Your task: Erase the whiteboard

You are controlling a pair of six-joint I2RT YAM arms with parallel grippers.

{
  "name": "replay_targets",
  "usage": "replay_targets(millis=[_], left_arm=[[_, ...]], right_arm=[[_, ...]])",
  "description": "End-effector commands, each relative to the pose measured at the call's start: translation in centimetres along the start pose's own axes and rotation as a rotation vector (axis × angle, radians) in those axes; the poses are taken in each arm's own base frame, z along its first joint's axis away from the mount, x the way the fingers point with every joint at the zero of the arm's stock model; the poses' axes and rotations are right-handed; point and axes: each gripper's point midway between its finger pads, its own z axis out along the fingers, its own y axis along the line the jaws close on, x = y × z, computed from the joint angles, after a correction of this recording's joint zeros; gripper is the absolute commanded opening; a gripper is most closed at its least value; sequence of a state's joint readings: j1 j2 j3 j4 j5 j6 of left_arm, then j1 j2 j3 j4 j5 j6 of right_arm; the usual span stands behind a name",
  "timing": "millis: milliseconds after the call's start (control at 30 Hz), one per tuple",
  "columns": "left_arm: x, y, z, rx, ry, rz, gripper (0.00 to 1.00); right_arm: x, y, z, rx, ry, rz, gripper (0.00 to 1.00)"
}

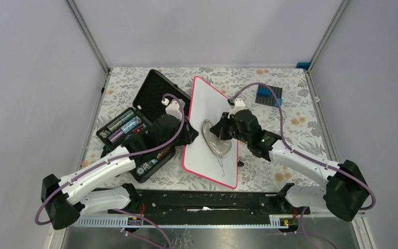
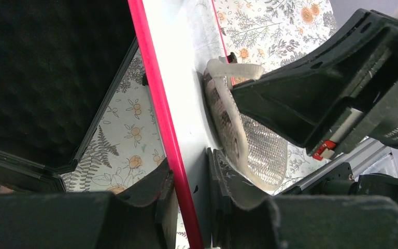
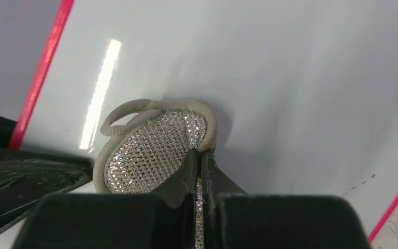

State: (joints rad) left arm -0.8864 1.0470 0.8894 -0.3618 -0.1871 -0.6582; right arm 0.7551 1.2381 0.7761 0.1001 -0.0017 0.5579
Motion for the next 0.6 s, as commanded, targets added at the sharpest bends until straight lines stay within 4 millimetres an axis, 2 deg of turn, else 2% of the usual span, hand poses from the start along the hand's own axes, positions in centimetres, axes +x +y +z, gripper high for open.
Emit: replay_targets(millis=[0, 67, 133, 267, 333, 367, 433, 567], left_arm=[[4.0, 1.6, 0.2, -0.013, 0.145, 0.177, 0.0], [3.9, 1.6, 0.2, -0.013, 0.144, 0.18, 0.0], [3.9, 1.6, 0.2, -0.014, 0.144, 0.179, 0.0], [3.8, 1.6, 0.1, -0.013, 0.141, 0.181, 0.0], [3.8, 1.6, 0.1, -0.013, 0.14, 0.185, 0.0], [3.8, 1.6, 0.1, -0.013, 0.14, 0.187, 0.0], [3.7, 1.6, 0.0, -0.014, 0.142, 0.192, 0.0], [3.6, 1.6, 0.1, -0.016, 0.142, 0.196, 0.0]], right_arm=[[1.4, 2.6, -0.7, -0.118, 0.028, 0.051, 0.0], [3.7, 0.4, -0.4, -0.054, 0.081, 0.081, 0.0], [6.8, -2.5, -0.3, 0.02, 0.14, 0.112, 0.0], [12.1, -10.1, -1.4, 0.228, 0.237, 0.205, 0.0], [13.2, -13.5, -2.4, 0.31, 0.26, 0.271, 0.0], [13.5, -14.3, -2.9, 0.332, 0.267, 0.28, 0.0], [12.8, -14.5, -3.5, 0.342, 0.246, 0.255, 0.0], [10.1, -12.7, -3.7, 0.278, 0.188, 0.21, 0.0]])
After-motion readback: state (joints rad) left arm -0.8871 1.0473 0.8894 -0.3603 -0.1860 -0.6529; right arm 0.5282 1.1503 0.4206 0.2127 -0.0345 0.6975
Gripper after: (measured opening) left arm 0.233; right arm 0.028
